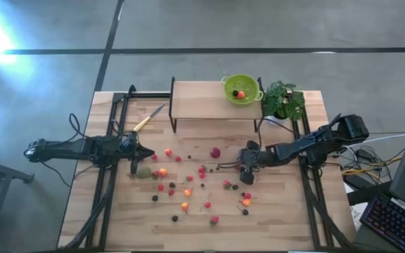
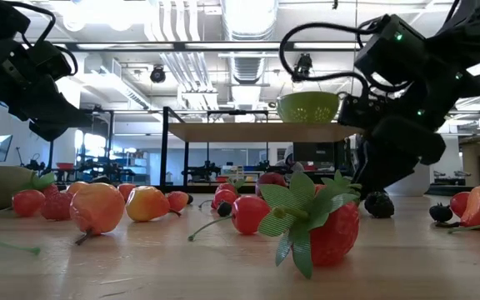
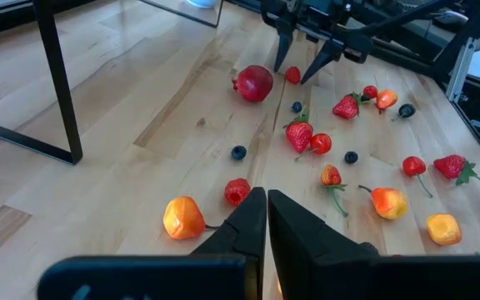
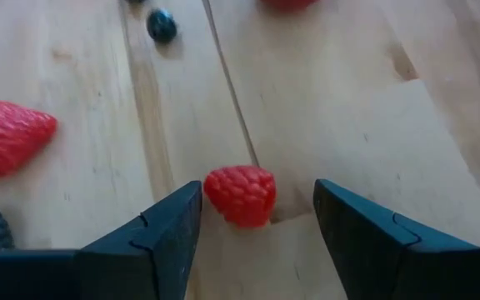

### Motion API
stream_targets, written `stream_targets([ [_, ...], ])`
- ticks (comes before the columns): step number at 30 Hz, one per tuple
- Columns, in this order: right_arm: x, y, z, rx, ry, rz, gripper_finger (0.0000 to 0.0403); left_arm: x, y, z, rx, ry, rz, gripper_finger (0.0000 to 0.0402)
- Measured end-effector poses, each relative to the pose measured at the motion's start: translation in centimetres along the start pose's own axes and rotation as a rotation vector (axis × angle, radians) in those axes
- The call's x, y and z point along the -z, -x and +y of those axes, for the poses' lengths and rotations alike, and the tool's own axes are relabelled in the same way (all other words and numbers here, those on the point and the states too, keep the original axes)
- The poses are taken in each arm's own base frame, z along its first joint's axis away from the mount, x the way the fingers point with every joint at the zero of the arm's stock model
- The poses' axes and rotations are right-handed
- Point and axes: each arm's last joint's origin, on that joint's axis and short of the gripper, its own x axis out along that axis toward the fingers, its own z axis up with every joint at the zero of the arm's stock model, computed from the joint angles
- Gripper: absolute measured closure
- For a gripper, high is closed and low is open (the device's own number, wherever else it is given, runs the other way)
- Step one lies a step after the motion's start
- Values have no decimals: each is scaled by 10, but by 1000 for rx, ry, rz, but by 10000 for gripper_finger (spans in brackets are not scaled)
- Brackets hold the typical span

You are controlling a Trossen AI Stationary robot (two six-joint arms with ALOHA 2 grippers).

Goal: Build produce basket
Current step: Put the raspberry into the green basket

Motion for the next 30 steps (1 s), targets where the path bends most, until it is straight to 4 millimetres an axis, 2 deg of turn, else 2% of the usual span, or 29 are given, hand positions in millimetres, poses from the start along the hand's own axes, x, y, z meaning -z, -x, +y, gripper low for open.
stream_targets([
  [12,1,-8,1,13,10,15,217,0,0,0,0,0,1,381],
  [25,1,-8,1,11,10,19,315,0,0,0,0,0,1,381],
  [30,1,-8,1,8,10,23,311,0,0,0,0,-1,0,380],
])
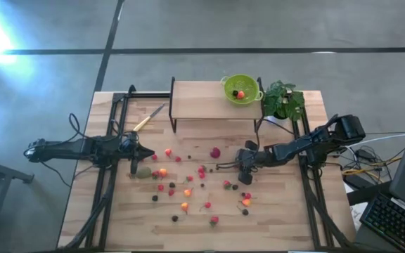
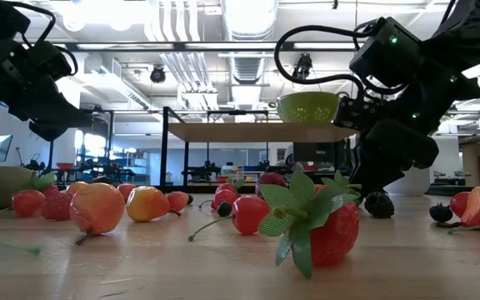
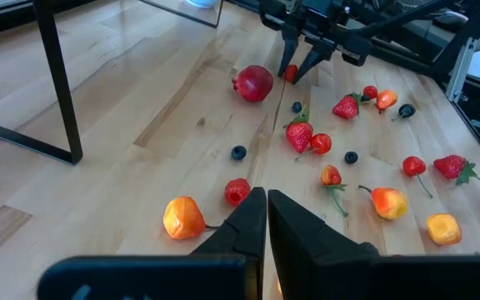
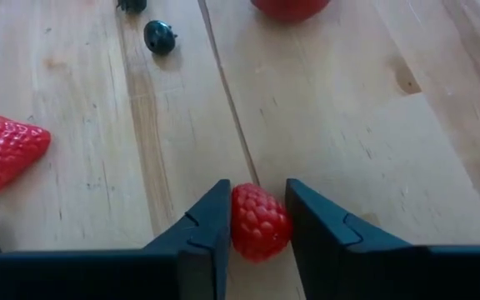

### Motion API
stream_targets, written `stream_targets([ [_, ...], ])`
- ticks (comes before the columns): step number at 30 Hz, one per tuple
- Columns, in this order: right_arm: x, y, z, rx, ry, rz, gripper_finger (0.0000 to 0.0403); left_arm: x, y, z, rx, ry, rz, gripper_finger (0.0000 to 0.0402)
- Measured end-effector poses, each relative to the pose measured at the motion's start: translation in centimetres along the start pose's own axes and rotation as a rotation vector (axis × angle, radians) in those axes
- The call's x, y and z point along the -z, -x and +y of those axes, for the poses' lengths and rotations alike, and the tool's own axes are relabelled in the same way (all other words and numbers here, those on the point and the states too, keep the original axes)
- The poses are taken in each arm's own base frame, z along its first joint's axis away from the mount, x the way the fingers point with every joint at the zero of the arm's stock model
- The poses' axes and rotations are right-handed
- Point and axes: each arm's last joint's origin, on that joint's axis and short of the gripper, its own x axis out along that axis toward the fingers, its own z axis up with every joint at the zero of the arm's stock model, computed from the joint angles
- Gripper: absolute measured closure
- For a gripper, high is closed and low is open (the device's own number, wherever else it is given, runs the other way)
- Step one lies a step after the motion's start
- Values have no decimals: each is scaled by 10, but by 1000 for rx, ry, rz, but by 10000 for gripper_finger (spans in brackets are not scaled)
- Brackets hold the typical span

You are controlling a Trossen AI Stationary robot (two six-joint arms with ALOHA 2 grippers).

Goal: Build produce basket
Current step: Put the raspberry into the green basket

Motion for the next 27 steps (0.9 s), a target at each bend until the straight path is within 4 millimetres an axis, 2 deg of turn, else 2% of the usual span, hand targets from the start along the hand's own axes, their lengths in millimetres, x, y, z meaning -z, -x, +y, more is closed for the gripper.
stream_targets([
  [5,-2,3,0,-8,-10,-12,296,0,0,0,0,0,0,380],
  [10,-10,10,2,-28,36,-24,311,0,0,0,0,0,0,381],
  [19,-66,47,10,-59,147,-173,301,0,0,0,0,0,0,380],
  [23,-92,68,2,-30,176,-228,304,0,0,0,1,0,-2,381],
  [27,-119,95,-14,15,169,-301,310,0,0,0,1,1,-3,381],
])
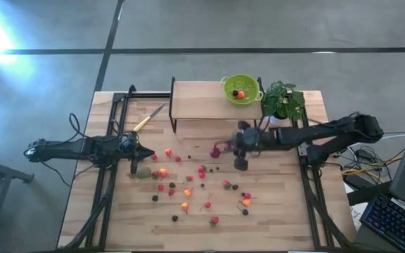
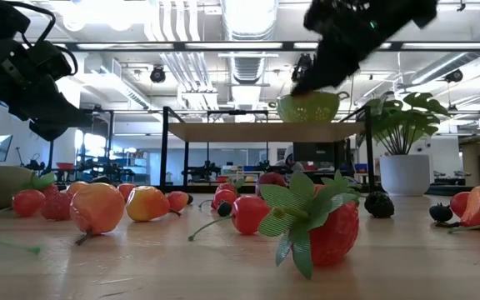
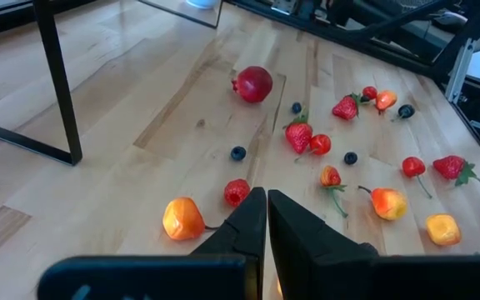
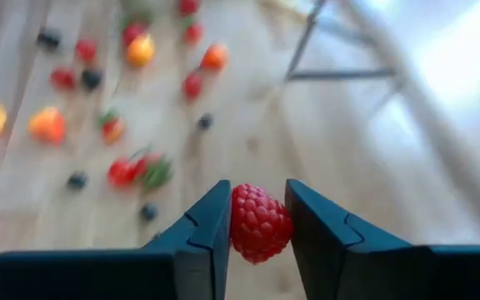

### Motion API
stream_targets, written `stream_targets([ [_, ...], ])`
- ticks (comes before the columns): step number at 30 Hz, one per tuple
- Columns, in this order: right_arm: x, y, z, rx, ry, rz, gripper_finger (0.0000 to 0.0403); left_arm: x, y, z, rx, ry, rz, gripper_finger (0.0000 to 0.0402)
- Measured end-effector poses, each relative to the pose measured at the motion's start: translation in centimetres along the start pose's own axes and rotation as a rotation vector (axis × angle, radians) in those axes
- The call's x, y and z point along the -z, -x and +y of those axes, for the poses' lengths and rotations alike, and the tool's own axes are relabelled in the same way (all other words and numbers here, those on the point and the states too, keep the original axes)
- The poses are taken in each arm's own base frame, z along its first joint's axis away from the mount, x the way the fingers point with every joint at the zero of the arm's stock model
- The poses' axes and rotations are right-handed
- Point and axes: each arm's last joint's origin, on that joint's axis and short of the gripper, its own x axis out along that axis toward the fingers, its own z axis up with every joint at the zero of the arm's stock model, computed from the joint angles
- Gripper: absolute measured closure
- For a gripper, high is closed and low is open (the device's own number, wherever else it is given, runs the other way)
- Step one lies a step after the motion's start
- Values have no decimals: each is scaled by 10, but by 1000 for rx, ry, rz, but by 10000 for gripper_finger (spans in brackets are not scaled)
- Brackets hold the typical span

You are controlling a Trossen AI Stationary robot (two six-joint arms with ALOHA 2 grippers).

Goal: Build produce basket
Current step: Put the raspberry into the green basket

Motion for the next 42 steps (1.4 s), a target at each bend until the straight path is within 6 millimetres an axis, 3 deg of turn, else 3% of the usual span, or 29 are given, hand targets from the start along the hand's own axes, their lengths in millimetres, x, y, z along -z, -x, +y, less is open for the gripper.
stream_targets([
  [11,-59,43,-83,235,-106,-84,305,0,0,0,1,0,-2,381],
  [15,-66,47,-114,323,-164,-59,308,0,0,0,2,0,-3,381],
  [21,-54,37,-148,401,-232,52,303,0,0,0,1,0,-3,381],
  [29,-37,18,-174,447,-283,153,299,0,0,0,1,0,-3,381],
  [42,-33,18,-181,463,-324,158,240,0,0,0,1,0,-3,381],
])
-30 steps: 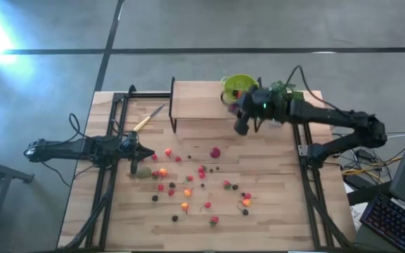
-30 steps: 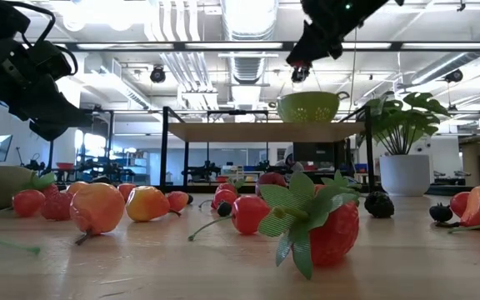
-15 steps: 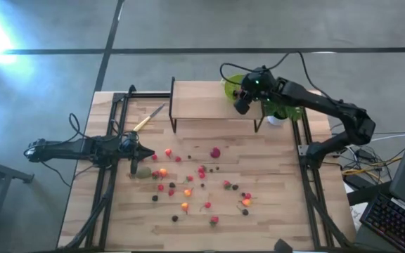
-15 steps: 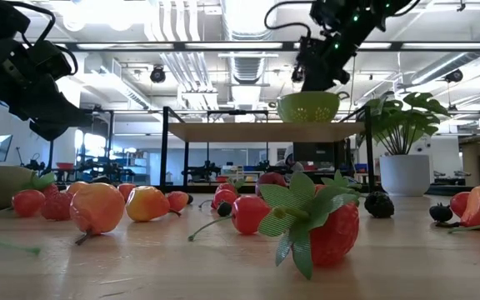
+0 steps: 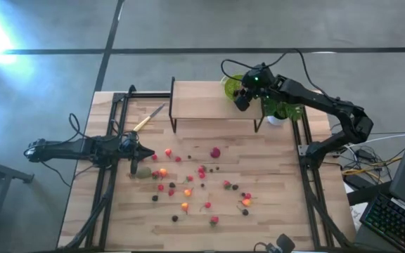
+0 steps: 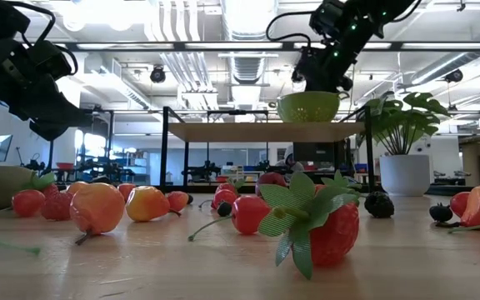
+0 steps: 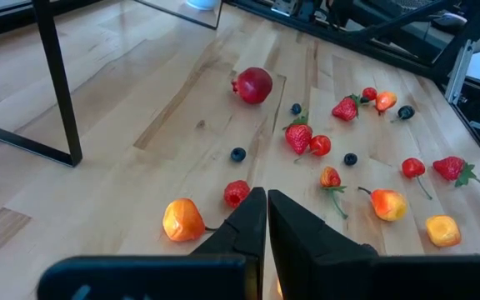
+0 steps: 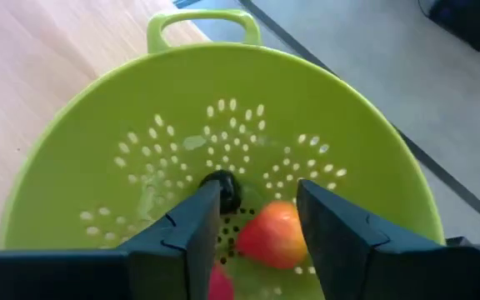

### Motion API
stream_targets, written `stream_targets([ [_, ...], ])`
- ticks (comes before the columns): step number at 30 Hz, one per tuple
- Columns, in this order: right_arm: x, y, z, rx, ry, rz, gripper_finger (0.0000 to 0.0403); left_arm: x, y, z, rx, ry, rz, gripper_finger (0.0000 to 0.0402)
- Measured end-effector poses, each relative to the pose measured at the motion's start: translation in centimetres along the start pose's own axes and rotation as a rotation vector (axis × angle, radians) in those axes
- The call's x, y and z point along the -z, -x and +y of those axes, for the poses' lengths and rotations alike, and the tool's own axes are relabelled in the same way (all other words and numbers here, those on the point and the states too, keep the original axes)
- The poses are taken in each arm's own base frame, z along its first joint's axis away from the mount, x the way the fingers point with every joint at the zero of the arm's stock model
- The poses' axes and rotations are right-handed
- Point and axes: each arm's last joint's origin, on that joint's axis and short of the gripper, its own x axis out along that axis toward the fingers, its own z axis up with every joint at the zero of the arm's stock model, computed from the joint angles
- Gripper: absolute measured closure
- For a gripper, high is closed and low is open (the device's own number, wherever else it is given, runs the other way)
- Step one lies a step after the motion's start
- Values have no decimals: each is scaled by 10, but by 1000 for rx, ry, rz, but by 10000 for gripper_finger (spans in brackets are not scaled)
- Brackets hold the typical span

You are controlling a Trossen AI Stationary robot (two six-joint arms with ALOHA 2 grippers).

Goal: Build produce basket
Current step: Put the raspberry into the green basket, then put the blackberry into the green basket

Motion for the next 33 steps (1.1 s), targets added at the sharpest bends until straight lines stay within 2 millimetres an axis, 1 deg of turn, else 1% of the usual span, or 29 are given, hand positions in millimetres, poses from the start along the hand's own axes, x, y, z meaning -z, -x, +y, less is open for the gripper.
stream_targets([
  [4,-2,5,-1,1,-3,-9,217,0,0,0,0,0,0,381],
  [9,-12,26,-1,-9,4,-8,203,0,0,0,0,0,0,380],
  [14,-21,54,7,-43,35,-8,218,0,0,0,0,0,0,381],
  [17,-23,71,16,-76,53,-21,234,0,0,0,0,0,0,380],
  [23,-12,101,45,-179,108,-34,268,0,0,0,0,0,1,381],
  [27,-2,114,67,-255,149,-26,291,0,0,0,0,0,0,381],
  [33,17,131,107,-385,245,-8,325,0,0,0,0,0,0,381],
])
